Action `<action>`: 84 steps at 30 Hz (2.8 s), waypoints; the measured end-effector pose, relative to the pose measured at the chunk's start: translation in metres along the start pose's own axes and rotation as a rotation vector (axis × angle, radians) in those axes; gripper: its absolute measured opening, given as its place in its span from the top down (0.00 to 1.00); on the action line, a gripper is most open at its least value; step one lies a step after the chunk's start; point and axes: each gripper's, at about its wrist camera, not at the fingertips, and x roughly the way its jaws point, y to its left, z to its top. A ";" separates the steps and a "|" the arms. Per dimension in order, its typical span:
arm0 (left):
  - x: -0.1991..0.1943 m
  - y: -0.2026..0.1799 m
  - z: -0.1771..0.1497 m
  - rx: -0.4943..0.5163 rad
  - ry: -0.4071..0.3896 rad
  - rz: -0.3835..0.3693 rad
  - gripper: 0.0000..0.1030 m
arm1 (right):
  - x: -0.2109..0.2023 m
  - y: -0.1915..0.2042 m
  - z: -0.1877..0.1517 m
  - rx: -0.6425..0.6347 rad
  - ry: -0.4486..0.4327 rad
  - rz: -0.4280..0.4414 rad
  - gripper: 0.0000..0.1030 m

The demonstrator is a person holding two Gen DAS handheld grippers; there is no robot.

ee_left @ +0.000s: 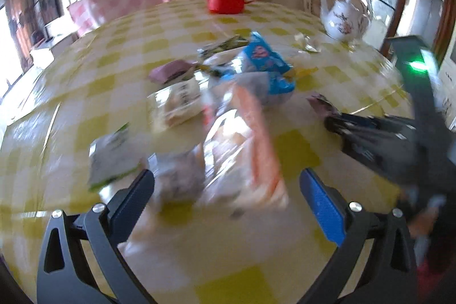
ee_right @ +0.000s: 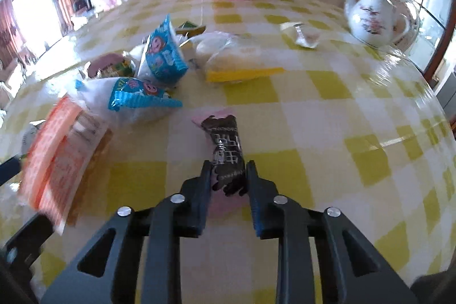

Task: Organize snacks
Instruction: 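Grasp the pink-and-black chocolate bar with the right gripper while the left grasps the orange-striped bread bag, then lift both held snacks and carry them off the table toward the purple-rimmed bin, then open the right gripper over the bin while the left releases the bread bag into it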

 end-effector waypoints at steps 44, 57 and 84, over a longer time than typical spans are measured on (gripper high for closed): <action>-0.074 0.018 -0.057 -0.053 -0.165 -0.005 0.50 | -0.034 -0.043 -0.036 0.180 -0.165 0.116 0.78; -0.119 0.084 -0.113 -0.113 -0.137 0.104 0.50 | -0.061 0.021 -0.042 0.122 -0.171 0.288 0.78; -0.203 0.241 -0.227 -0.394 -0.069 0.324 0.50 | -0.103 0.281 -0.107 -0.314 -0.050 0.614 0.78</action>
